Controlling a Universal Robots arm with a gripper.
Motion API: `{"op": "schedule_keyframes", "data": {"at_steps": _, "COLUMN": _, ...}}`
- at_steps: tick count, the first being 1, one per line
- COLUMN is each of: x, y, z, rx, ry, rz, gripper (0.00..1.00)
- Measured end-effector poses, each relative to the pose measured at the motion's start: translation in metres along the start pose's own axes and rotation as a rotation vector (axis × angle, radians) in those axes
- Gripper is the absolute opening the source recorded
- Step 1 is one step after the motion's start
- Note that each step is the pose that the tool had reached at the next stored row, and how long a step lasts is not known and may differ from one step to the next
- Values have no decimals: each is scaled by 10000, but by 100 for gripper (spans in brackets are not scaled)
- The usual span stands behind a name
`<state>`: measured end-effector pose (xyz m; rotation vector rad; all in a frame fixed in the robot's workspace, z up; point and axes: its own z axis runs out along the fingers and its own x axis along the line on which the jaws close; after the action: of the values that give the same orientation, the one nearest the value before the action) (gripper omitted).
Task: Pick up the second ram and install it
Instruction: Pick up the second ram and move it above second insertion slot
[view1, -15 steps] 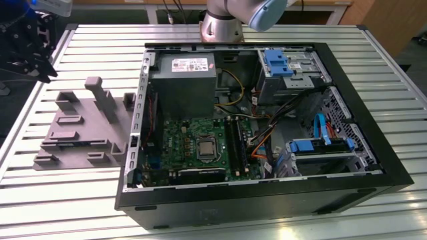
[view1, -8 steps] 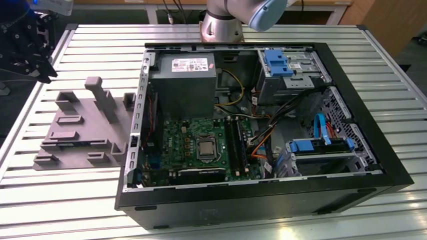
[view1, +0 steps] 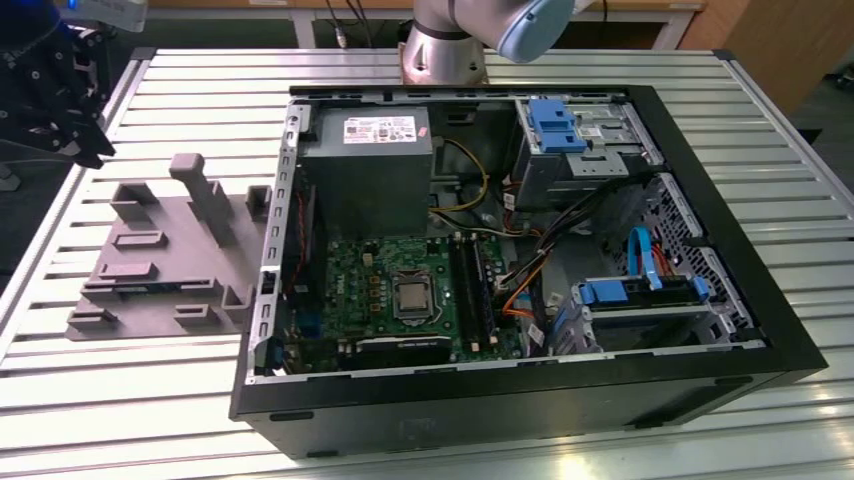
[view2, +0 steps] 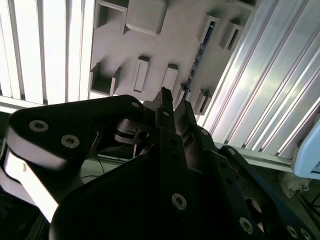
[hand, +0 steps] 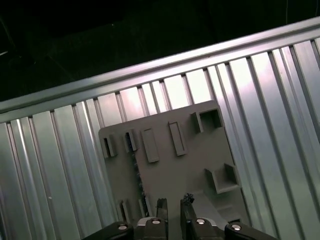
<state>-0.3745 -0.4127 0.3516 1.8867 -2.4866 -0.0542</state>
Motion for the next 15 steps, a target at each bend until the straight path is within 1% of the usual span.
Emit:
{"op": "schedule_keyframes", "data": {"at_steps": 6, "x": 2, "y": -2, "z": 50, "rx": -11, "ry": 35, "rz": -815, "gripper": 25}}
{"op": "schedule_keyframes", "data": {"at_steps": 8, "x": 11, "y": -5, "z": 64, "rx": -13, "ry": 42, "rz": -989, "gripper": 25}}
{"op": "schedule_keyframes", "data": {"at_steps": 10, "x": 18, "y": -3, "z": 76, "rx": -14, "ry": 48, "rz": -1120, "gripper": 25}}
{"op": "schedule_keyframes", "data": {"at_steps": 15, "x": 19, "y": -1, "z": 82, "rx": -13, "ry": 48, "rz": -1135, "gripper": 25}}
